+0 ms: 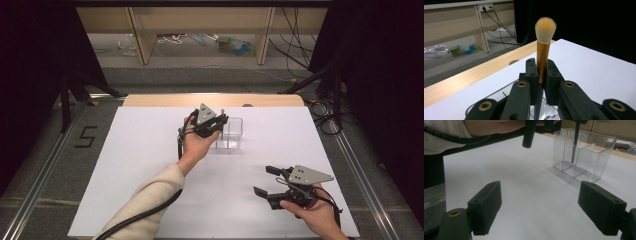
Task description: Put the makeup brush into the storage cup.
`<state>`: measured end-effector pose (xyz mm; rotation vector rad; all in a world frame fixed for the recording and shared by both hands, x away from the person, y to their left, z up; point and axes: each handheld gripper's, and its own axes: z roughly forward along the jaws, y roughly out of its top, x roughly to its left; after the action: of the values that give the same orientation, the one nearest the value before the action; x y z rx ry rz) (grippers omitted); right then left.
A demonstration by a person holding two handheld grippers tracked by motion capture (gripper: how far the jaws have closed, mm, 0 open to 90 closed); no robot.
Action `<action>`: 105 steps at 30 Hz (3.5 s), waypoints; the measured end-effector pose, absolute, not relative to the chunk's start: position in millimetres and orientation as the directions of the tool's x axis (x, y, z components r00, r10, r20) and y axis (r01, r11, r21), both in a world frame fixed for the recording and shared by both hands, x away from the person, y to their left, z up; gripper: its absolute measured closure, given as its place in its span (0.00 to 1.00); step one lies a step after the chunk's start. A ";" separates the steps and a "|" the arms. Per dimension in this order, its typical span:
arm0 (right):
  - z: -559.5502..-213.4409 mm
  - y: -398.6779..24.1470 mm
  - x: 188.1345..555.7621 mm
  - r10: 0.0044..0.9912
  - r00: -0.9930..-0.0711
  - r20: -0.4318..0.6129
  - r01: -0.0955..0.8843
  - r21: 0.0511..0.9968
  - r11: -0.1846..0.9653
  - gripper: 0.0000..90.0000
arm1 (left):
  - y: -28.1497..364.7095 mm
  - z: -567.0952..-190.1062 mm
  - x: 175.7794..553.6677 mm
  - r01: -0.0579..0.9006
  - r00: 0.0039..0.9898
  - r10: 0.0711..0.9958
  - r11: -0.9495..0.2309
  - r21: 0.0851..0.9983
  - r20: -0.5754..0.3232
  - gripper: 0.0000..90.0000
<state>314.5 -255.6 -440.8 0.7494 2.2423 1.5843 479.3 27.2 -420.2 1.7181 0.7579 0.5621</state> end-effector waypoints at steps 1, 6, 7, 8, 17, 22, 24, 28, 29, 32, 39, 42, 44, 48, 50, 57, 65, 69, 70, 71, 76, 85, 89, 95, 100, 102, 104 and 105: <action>-441.0 -255.2 314.5 0.570 -0.820 0.057 0.242 0.937 0.253 0.22 | 27.4 -420.2 479.6 0.202 0.680 0.733 -0.175 0.964 -0.010 0.93; -440.9 -255.5 314.4 0.567 -0.822 0.058 0.244 0.935 0.258 0.22 | 27.2 -420.2 480.3 0.206 0.679 0.734 -0.171 0.963 -0.014 0.93; -440.9 -255.5 314.4 0.567 -0.822 0.057 0.243 0.935 0.258 0.22 | 27.1 -420.2 480.5 0.205 0.680 0.733 -0.172 0.963 -0.014 0.93; -441.0 -255.4 314.5 0.567 -0.822 0.058 0.244 0.935 0.258 0.22 | 27.0 -420.1 480.8 0.205 0.681 0.733 -0.174 0.963 -0.013 0.93; -440.8 -255.3 313.1 0.568 -0.819 0.080 0.269 0.928 0.258 0.22 | 24.3 -419.6 482.4 0.213 0.682 0.731 -0.174 0.961 -0.019 0.93; -441.2 -255.4 314.4 0.564 -0.824 0.059 0.245 0.934 0.260 0.22 | 24.1 -418.3 483.1 0.220 0.683 0.730 -0.171 0.960 -0.026 0.93; -441.2 -255.5 314.5 0.564 -0.823 0.059 0.245 0.934 0.260 0.22 | 24.3 -418.0 483.2 0.224 0.683 0.729 -0.168 0.960 -0.031 0.93; -441.5 -255.2 314.6 0.564 -0.824 0.056 0.241 0.935 0.259 0.22 | 25.3 -417.2 483.9 0.263 0.687 0.723 -0.148 0.953 -0.077 0.89; -441.5 -255.1 314.4 0.563 -0.825 0.058 0.242 0.935 0.259 0.22 | 26.0 -416.3 483.7 0.292 0.689 0.716 -0.133 0.947 -0.113 0.82; -441.4 -255.6 314.2 0.565 -0.823 0.059 0.249 0.932 0.265 0.22 | 28.3 -414.1 478.4 0.317 0.695 0.706 -0.128 0.940 -0.139 0.49; -441.7 -254.3 314.1 0.565 -0.823 0.060 0.249 0.932 0.263 0.22 | 41.1 -406.9 465.2 0.299 0.691 0.715 -0.152 0.942 -0.104 0.23; -441.6 -254.5 314.0 0.567 -0.822 0.063 0.253 0.931 0.263 0.22 | 46.9 -403.6 459.9 0.289 0.694 0.714 -0.158 0.944 -0.092 0.21; -441.6 -255.1 314.1 0.569 -0.819 0.068 0.261 0.929 0.264 0.22 | 52.2 -402.0 456.7 0.280 0.704 0.706 -0.170 0.945 -0.082 0.20; -442.2 -254.6 314.7 0.565 -0.822 0.075 0.254 0.935 0.246 0.22 | 63.8 -399.8 448.8 0.271 0.716 0.695 -0.178 0.946 -0.074 0.19; -442.0 -254.6 314.6 0.565 -0.822 0.078 0.257 0.935 0.245 0.22 | 67.6 -398.9 445.6 0.267 0.719 0.691 -0.182 0.946 -0.071 0.19; -443.0 -254.3 315.9 0.568 -0.821 0.066 0.243 0.939 0.243 0.22 | 80.8 -396.2 432.1 0.257 0.737 0.673 -0.190 0.948 -0.065 0.19; -443.2 -254.3 316.1 0.569 -0.820 0.065 0.244 0.939 0.244 0.22 | 94.5 -396.1 417.9 0.244 0.748 0.661 -0.196 0.950 -0.055 0.19; -443.0 -254.3 316.1 0.568 -0.820 0.064 0.241 0.939 0.243 0.22 | 100.7 -395.5 412.5 0.239 0.746 0.664 -0.196 0.951 -0.050 0.19; -443.1 -254.3 316.1 0.568 -0.820 0.063 0.241 0.939 0.244 0.22 | 102.3 -395.7 411.4 0.235 0.746 0.664 -0.195 0.952 -0.049 0.19; -443.0 -254.2 316.1 0.568 -0.820 0.064 0.242 0.939 0.243 0.22 | 103.3 -396.0 410.4 0.234 0.746 0.664 -0.193 0.953 -0.049 0.19; -443.0 -254.3 316.1 0.568 -0.820 0.064 0.242 0.939 0.243 0.22 | 121.2 -392.4 411.1 0.085 0.698 0.693 -0.329 0.941 0.179 0.19; -443.0 -254.1 316.3 0.570 -0.819 0.068 0.245 0.939 0.240 0.22 | 134.0 -397.4 399.6 0.083 0.706 0.686 -0.327 0.941 0.176 0.19; -443.0 -254.0 316.3 0.571 -0.818 0.070 0.247 0.939 0.239 0.22 | 139.7 -399.1 395.2 0.079 0.696 0.694 -0.328 0.941 0.184 0.19; -443.0 -254.0 316.3 0.571 -0.818 0.072 0.249 0.939 0.237 0.22 | 144.2 -402.7 387.9 0.072 0.695 0.696 -0.317 0.946 0.181 0.19; -443.0 -253.9 316.3 0.570 -0.818 0.071 0.247 0.939 0.238 0.22 | 146.9 -405.7 381.0 0.062 0.680 0.706 -0.326 0.943 0.199 0.19; -442.8 -254.1 316.0 0.573 -0.816 0.075 0.255 0.936 0.241 0.22 | 147.8 -407.1 379.1 0.042 0.666 0.712 -0.332 0.942 0.221 0.19; -442.1 -255.2 315.7 0.578 -0.813 0.071 0.264 0.930 0.256 0.22 | 151.8 -404.9 381.4 -0.020 0.667 0.679 -0.395 0.918 0.307 0.19; -442.1 -255.2 315.7 0.579 -0.812 0.071 0.265 0.930 0.257 0.22 | 148.4 -406.8 381.5 -0.036 0.739 0.615 -0.370 0.928 0.274 0.19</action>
<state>315.7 -255.2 -442.1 0.7799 2.2473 1.5753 381.5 148.4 -406.8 1.8345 0.4500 0.7357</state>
